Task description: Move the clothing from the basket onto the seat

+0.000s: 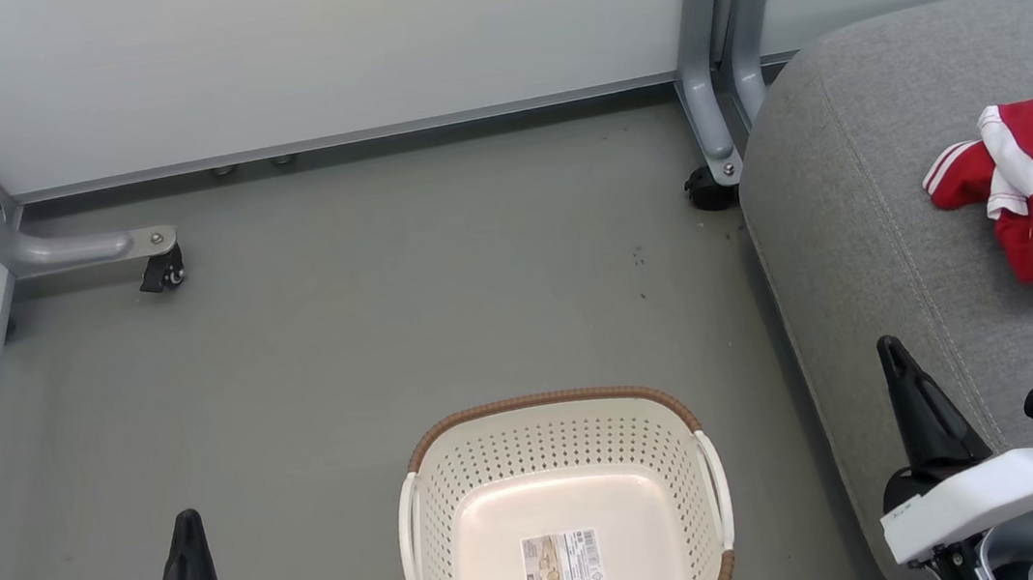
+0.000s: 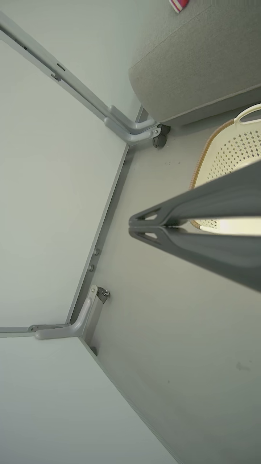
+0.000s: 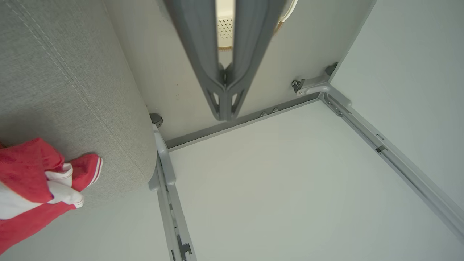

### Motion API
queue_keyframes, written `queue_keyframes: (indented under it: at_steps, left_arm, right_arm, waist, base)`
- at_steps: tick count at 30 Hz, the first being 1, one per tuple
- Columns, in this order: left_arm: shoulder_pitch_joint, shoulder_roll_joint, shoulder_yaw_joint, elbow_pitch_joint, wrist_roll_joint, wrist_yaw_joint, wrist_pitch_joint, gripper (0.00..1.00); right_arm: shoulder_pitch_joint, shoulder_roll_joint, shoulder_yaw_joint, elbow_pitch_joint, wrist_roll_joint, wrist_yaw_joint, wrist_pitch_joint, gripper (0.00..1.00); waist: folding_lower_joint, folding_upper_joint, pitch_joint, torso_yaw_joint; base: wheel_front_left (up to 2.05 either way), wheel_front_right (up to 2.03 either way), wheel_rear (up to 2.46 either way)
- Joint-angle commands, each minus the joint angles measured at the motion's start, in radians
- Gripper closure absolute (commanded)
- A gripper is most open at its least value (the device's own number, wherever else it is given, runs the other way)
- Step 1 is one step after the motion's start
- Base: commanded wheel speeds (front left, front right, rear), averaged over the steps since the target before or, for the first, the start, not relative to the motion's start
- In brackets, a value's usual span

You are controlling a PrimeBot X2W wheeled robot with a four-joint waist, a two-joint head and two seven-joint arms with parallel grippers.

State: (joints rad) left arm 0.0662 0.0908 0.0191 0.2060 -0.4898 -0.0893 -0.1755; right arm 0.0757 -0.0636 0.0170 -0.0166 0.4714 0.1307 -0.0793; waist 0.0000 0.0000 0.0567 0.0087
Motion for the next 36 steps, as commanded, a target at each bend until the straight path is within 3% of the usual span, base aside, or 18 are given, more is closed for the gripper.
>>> queue_keyframes:
  at_steps: [1,36]
  left_arm:
    - [-0.033,0.004,0.008,-0.009,-0.045,-0.007,0.009,1.00]
    - [-0.099,-0.016,0.047,0.010,-0.517,-0.023,0.132,1.00]
  right_arm:
    - [-0.027,-0.008,-0.002,-0.002,0.051,0.000,0.005,1.00]
    - [-0.097,-0.025,-0.025,0.110,0.557,0.000,0.060,1.00]
  waist:
    - [0.0000,0.0000,-0.001,0.000]
    - [0.0000,0.0000,-0.018,-0.003]
  base:
    - [0.00,0.00,0.00]
    - [0.00,0.00,0.00]
